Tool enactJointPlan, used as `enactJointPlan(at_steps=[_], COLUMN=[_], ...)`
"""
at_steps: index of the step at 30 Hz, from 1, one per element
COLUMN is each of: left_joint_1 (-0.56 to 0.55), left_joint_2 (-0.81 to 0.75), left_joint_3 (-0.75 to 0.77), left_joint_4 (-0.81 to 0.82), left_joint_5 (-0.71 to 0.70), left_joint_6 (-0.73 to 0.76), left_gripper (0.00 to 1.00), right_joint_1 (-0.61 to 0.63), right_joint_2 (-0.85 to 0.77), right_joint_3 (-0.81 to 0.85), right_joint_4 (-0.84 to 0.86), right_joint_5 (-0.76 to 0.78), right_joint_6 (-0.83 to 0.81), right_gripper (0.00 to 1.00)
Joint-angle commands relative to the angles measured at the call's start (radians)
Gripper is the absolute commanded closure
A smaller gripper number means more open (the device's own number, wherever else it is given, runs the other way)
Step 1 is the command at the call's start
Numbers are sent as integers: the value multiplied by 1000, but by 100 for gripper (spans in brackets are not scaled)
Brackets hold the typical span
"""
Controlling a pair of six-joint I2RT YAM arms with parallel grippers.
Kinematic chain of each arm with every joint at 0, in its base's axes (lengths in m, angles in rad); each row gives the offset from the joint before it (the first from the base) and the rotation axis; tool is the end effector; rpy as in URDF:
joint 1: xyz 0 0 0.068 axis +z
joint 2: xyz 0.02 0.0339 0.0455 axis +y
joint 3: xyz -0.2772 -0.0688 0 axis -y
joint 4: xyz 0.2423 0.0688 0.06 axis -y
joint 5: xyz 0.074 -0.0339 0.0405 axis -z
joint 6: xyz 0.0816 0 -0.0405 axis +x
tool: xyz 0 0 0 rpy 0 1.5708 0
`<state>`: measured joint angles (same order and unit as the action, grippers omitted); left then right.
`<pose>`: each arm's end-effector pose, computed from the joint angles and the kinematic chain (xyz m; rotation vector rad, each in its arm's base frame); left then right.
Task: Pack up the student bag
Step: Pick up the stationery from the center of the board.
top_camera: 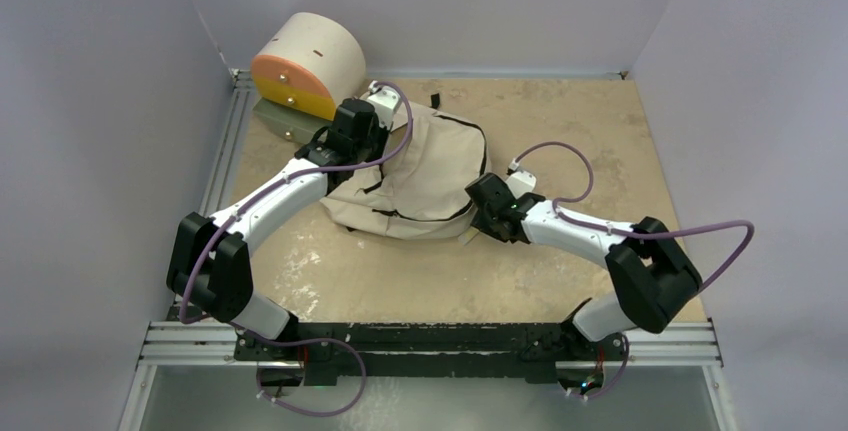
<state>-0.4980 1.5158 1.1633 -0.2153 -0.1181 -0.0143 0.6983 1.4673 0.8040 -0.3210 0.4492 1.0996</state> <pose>0.3416 -0.1748 0.2796 0.4448 2.0924 -0.1747 0.2532 0.1663 0.1645 0.6476 2.3444 0.2284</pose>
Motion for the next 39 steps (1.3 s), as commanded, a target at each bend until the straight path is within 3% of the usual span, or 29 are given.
enactJointPlan(at_steps=[1, 20, 31, 39], left_joint_1=[1, 2, 1, 1], left_joint_2=[-41, -39, -39, -34], left_joint_3=[44, 44, 44, 44], left_joint_4=[27, 27, 28, 28], left_joint_5=[-8, -8, -5, 0], left_joint_6=[10, 10, 10, 10], left_gripper=[100, 100, 100, 100], right_joint_1=[-2, -2, -1, -3], right_joint_2=[8, 110, 56, -68], right_joint_3=[-4, 31, -4, 19], right_joint_4=[24, 56, -24, -76], right_joint_5=[14, 12, -11, 63], right_joint_6=[-5, -25, -67, -38], right_gripper=[55, 57, 84, 88])
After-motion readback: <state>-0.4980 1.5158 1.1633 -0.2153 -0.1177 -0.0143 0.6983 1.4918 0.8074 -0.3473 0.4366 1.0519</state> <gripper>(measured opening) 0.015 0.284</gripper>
